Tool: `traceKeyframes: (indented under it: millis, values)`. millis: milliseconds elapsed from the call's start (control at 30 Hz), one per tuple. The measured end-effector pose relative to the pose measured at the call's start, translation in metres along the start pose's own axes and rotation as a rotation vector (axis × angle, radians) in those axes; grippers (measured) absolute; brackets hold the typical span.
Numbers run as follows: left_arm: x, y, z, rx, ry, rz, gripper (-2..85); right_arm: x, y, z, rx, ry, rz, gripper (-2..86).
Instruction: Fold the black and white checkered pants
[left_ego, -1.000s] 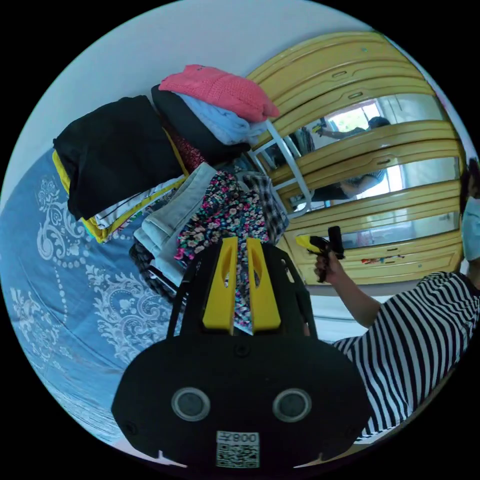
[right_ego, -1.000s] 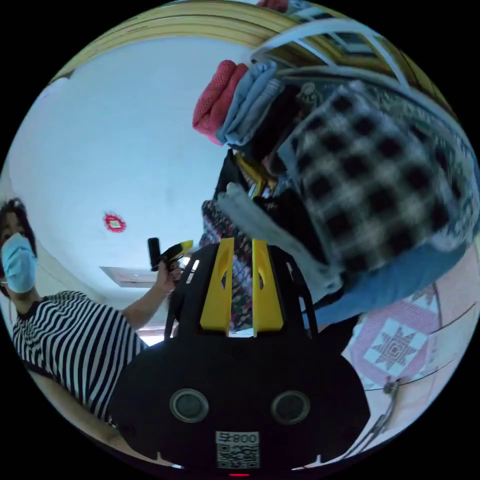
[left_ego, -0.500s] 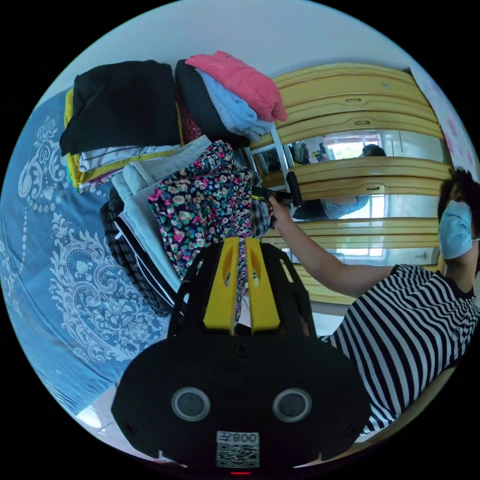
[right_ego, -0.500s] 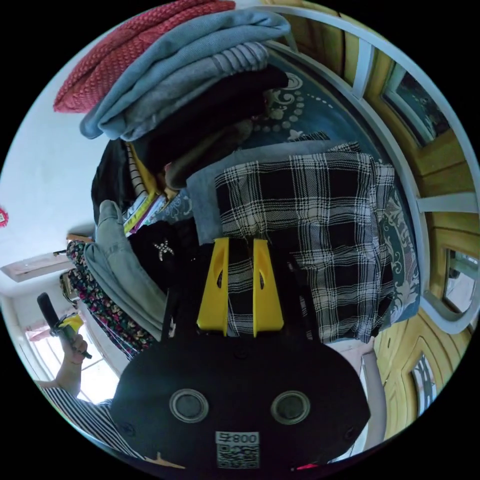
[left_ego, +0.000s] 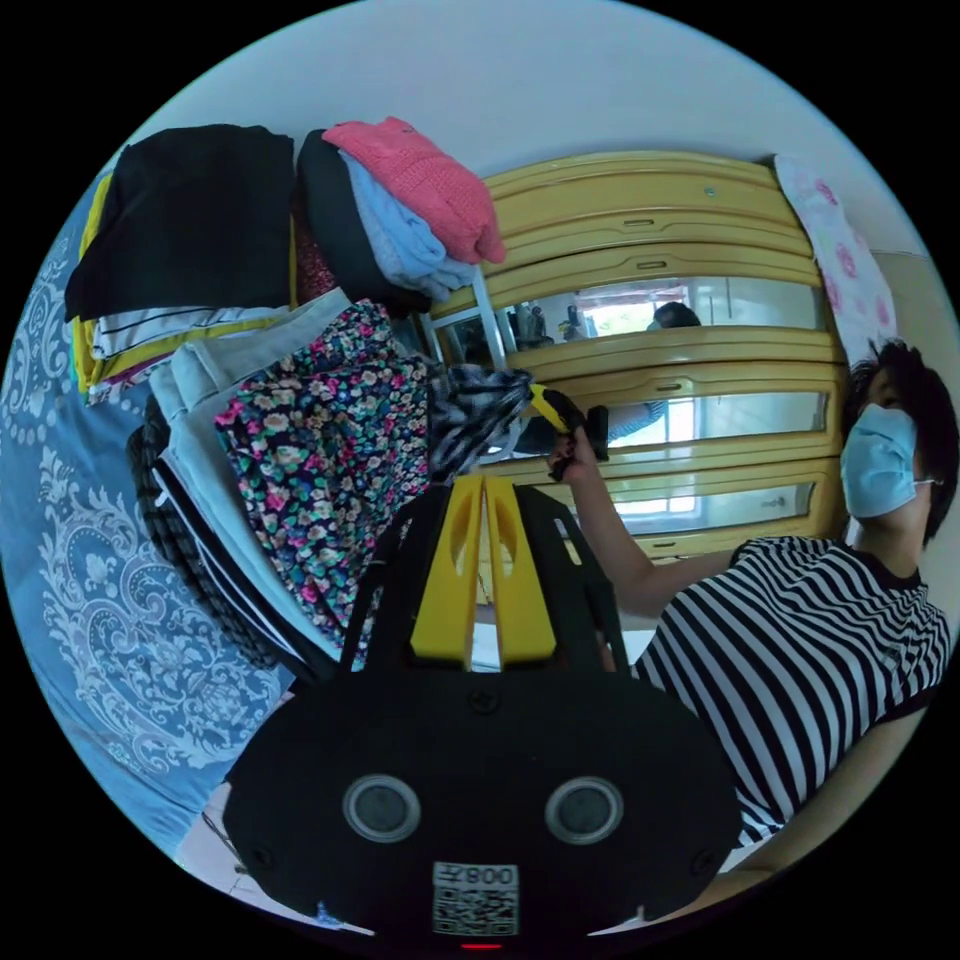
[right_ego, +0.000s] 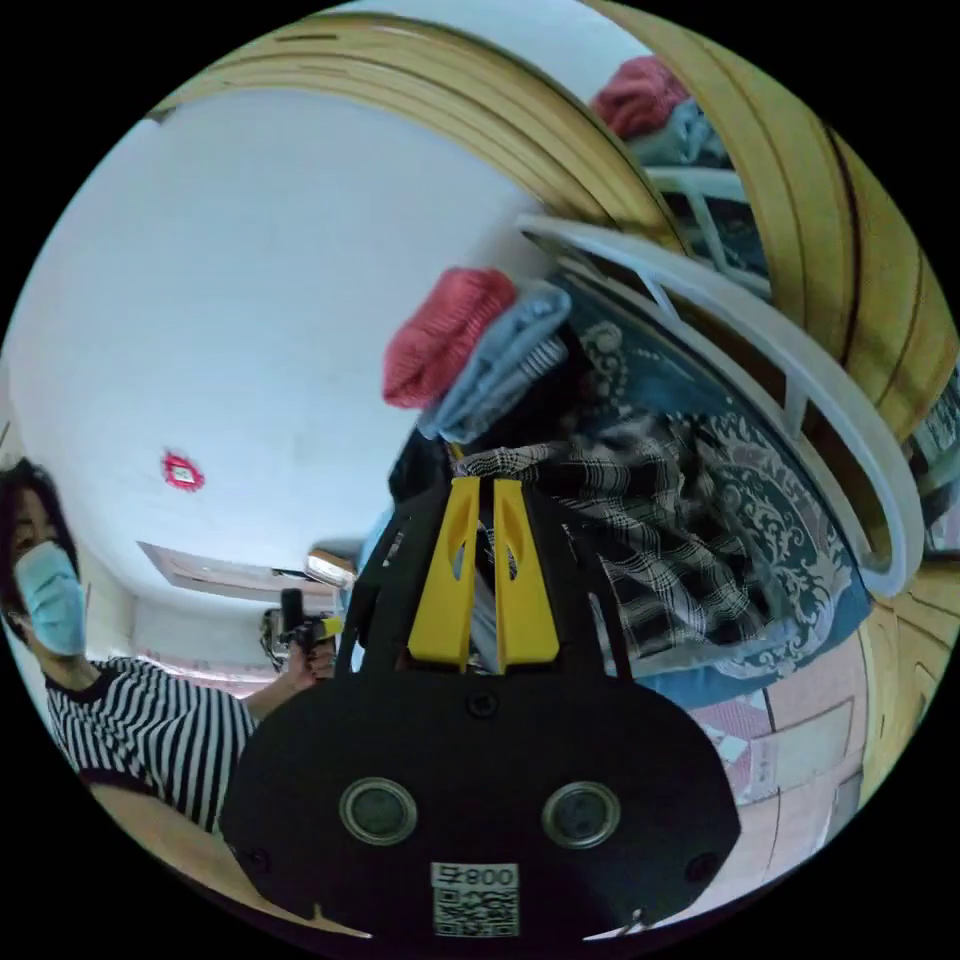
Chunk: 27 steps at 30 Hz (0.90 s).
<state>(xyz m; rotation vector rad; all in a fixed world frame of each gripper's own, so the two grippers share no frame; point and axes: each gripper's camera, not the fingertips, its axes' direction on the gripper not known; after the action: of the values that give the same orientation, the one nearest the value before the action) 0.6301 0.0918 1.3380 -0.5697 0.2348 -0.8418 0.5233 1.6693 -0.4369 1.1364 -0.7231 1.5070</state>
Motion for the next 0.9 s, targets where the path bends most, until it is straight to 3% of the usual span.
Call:
traceKeyframes:
  millis: [333, 633, 800, 900]
  values:
    - [0.061, 0.066, -0.073, 0.022, 0.120, 0.147, 0.8, -0.212, 0.018, -0.030, 0.170, -0.284, -0.419, 2.3]
    - [0.129, 0.157, -0.198, 0.199, 0.125, 0.305, 5.7, -0.433, 0.068, 0.016, 0.130, -0.465, -0.754, 2.1]
    - [0.181, 0.217, -0.276, 0.273, 0.008, 0.438, 9.9, -0.548, 0.118, 0.061, 0.093, -0.549, -0.895, 2.0]
    - [0.208, 0.264, -0.330, 0.349, -0.159, 0.484, 12.9, -0.608, 0.153, 0.093, 0.066, -0.616, -0.957, 1.9]
